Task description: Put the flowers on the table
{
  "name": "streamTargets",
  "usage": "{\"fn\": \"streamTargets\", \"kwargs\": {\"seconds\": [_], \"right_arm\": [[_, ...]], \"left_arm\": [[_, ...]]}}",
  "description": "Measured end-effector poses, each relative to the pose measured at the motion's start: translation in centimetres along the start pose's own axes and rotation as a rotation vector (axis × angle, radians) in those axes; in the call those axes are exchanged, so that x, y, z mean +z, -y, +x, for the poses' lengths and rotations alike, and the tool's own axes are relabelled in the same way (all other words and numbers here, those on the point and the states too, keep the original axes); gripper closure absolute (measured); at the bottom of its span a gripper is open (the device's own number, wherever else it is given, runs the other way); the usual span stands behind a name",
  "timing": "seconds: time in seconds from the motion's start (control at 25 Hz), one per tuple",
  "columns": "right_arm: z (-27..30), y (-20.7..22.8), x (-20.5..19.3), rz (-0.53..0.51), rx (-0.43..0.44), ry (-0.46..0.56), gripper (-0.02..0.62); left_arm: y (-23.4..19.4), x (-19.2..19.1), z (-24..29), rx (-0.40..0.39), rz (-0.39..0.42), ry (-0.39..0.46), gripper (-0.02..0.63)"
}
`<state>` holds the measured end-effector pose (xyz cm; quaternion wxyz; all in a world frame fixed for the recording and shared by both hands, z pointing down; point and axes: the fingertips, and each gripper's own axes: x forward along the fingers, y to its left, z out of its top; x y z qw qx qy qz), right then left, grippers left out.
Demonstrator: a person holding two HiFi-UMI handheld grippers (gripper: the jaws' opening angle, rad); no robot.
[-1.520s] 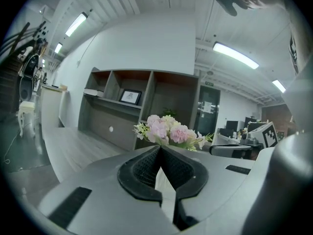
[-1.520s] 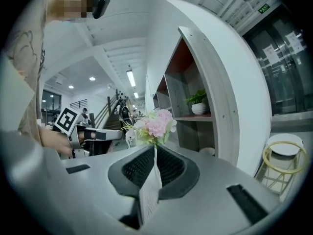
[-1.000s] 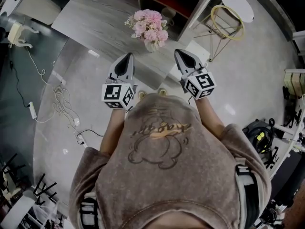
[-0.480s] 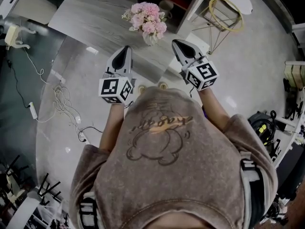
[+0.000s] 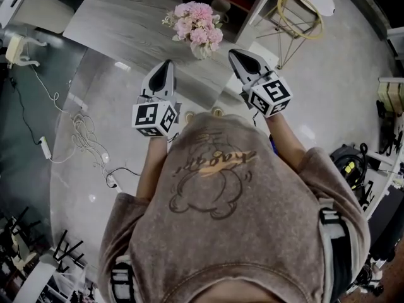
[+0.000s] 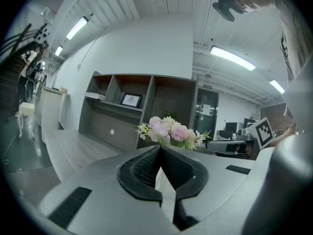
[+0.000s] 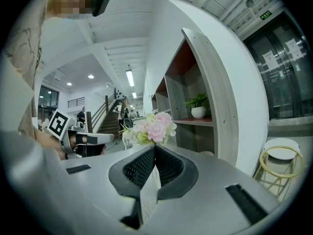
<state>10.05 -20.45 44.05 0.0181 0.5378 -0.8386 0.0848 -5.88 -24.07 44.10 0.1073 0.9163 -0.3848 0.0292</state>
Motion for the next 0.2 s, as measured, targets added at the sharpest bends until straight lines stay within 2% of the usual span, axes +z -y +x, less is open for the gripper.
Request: {"fn": "streamTargets", "kwargs": {"seconds": [0.2], "right_arm": [[0.56, 0.17, -0.04, 0.003, 0.001, 0.001, 0.597]], "left_arm": [[-0.42, -0.03, 0.37, 0.000, -0.005, -0.003, 0.588]]}}
